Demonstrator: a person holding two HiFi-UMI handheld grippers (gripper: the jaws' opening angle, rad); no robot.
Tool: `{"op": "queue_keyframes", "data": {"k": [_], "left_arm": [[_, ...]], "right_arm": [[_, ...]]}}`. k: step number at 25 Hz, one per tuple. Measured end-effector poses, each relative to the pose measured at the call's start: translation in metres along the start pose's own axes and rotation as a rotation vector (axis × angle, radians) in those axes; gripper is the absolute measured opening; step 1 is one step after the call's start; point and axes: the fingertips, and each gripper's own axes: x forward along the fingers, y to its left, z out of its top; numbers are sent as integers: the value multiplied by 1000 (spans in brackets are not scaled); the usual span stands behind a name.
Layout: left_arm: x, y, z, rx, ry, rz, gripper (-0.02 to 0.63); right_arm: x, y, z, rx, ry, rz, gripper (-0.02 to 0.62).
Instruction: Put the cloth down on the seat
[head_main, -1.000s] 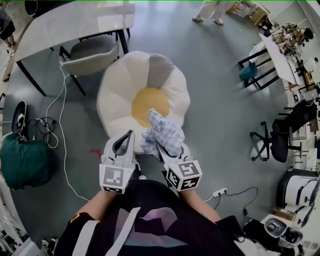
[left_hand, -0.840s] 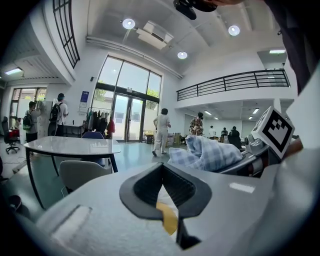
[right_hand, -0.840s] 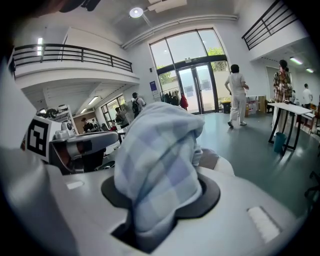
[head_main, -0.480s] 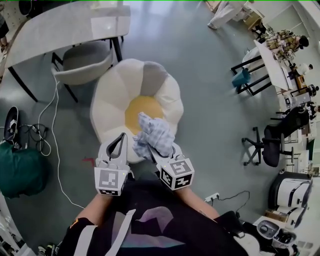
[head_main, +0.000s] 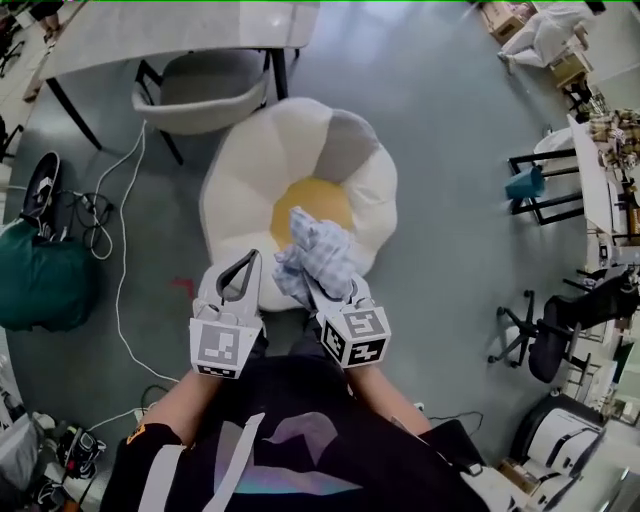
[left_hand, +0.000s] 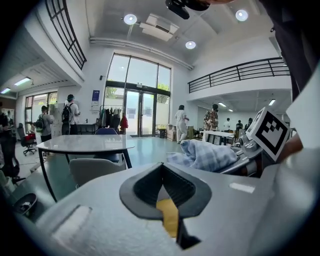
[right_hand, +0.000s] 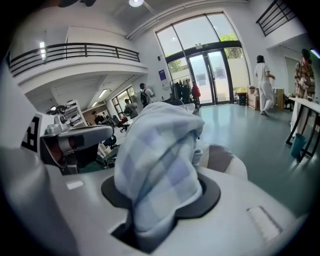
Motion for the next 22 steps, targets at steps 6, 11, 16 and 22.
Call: {"op": "queue_keyframes", "data": {"k": [6,11,16,22], "left_arm": [[33,0,-46,-61,87,86,-2],[60,0,-91,-53,151,106,-1],[93,3,-123,-45,181,115,-2],[126,1,-161,-69,206,115,-2]], "right_arm": [[45,-33,-29,-27,91,62,190],[83,-61,-53,-67,143,77,192],[118,-89,-72,-72,176,78,193],[157,-117,-101,-75,233,59,196]]}}
